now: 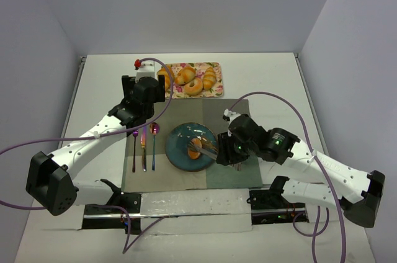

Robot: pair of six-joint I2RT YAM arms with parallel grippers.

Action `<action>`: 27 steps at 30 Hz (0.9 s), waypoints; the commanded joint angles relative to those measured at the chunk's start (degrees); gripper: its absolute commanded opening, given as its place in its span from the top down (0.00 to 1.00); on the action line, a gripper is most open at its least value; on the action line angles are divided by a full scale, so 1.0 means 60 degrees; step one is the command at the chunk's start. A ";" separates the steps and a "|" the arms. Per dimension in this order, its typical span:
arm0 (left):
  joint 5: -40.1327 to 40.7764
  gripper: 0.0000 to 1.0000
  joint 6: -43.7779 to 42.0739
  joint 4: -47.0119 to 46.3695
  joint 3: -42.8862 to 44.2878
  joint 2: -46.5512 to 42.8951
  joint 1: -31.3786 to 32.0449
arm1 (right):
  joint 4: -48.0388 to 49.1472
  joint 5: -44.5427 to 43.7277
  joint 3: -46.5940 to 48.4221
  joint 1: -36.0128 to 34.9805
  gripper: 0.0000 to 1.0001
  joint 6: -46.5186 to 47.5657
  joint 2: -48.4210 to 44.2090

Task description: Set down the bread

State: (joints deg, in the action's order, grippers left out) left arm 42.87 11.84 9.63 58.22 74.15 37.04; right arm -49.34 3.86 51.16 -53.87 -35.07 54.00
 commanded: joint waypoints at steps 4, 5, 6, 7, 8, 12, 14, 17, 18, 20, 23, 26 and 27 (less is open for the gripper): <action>0.0062 0.01 0.0078 -0.0184 0.0302 -0.0068 0.0053 | 0.0152 -0.0145 0.0410 -0.0119 0.46 0.0074 -0.0006; 0.0047 0.01 0.0078 -0.0184 0.0302 -0.0068 0.0053 | 0.0152 -0.0145 0.0410 -0.0119 0.46 0.0073 -0.0005; 0.0061 0.01 0.0078 -0.0184 0.0302 -0.0068 0.0053 | 0.0152 -0.0145 0.0424 -0.0119 0.46 0.0073 -0.0005; 0.0062 0.01 0.0078 -0.0198 0.0302 -0.0068 0.0053 | 0.0152 -0.0145 0.0424 -0.0119 0.46 0.0059 -0.0005; 0.0062 0.01 0.0078 -0.0198 0.0302 -0.0068 0.0053 | 0.0138 -0.0174 0.0453 -0.0133 0.46 0.0073 -0.0005; 0.0062 0.01 0.0078 -0.0198 0.0302 -0.0083 0.0053 | -0.0023 -0.0481 0.0658 -0.0134 0.46 0.0029 -0.0035; 0.0062 0.01 0.0093 -0.0184 0.0302 -0.0083 0.0053 | -0.0053 -0.0628 0.0834 -0.0134 0.46 0.0029 -0.0020; 0.0062 0.01 0.0093 -0.0184 0.0302 -0.0097 0.0038 | -0.0140 -0.1066 0.1185 -0.0119 0.46 0.0073 0.0140; 0.0062 0.01 0.0093 -0.0184 0.0302 -0.0083 0.0053 | -0.0184 -0.1343 0.1331 -0.0090 0.46 0.0117 0.0199; 0.0047 0.01 0.0093 -0.0169 0.0317 -0.0068 0.0053 | -0.0156 -0.1507 0.1712 -0.0017 0.46 0.0234 0.0461; 0.0047 0.01 0.0093 -0.0169 0.0317 -0.0097 0.0038 | -0.0038 -0.1522 0.2225 0.0218 0.46 0.0468 0.0959; 0.0032 0.01 0.0093 -0.0198 0.0302 -0.0127 0.0053 | -0.0038 -0.1917 0.2825 0.0670 0.46 0.0789 0.1385; 0.0018 0.01 0.0107 -0.0169 0.0317 -0.0112 0.0053 | 0.0034 -0.1917 0.2943 0.0919 0.46 0.0878 0.1589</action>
State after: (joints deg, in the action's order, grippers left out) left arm 42.87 11.84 9.63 58.22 74.15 37.04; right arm -50.98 -4.03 64.66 -51.13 -32.40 61.76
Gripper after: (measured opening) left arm 0.992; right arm 0.544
